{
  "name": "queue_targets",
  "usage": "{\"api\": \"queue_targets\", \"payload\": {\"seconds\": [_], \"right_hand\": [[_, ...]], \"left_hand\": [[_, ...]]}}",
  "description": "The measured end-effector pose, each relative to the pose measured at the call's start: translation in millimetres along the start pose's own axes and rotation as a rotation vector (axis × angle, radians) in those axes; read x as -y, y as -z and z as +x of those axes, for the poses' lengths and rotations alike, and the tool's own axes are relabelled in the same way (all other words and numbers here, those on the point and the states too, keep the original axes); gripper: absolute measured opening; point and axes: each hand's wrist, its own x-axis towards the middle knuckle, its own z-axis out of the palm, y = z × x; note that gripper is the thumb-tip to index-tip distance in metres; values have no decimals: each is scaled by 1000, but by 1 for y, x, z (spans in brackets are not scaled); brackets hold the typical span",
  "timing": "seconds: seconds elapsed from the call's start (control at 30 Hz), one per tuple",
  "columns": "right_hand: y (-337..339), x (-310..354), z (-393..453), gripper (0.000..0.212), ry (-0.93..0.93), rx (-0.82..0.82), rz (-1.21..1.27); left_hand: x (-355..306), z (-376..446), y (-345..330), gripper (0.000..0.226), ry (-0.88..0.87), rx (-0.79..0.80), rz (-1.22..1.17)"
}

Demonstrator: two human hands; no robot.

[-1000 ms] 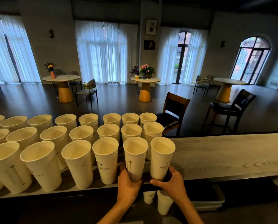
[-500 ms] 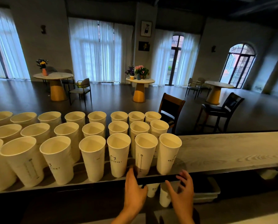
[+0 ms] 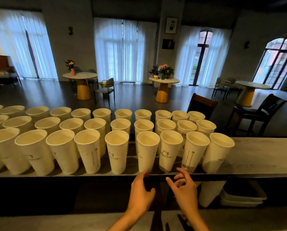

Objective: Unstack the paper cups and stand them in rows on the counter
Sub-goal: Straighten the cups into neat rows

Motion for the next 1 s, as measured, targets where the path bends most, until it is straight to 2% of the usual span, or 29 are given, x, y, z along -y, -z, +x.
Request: {"api": "queue_targets", "payload": {"seconds": [0.1,0.2,0.33,0.6,1.0], "right_hand": [[-16,15,0,79,2,59,-54],[-23,25,9,83,-58,32,-123],[-28,31,23,87,-95,30,-196],[-28,31,43,71,-84,33,-278],[-22,33,32,59,-81,63,-322]], "left_hand": [[11,9,24,67,22,-64,15],[14,20,36,69,26,-82,20],[7,35,35,84,14,-74,62],[-12,57,19,104,-95,-84,105],[-8,52,20,90,-74,-111,95]]}}
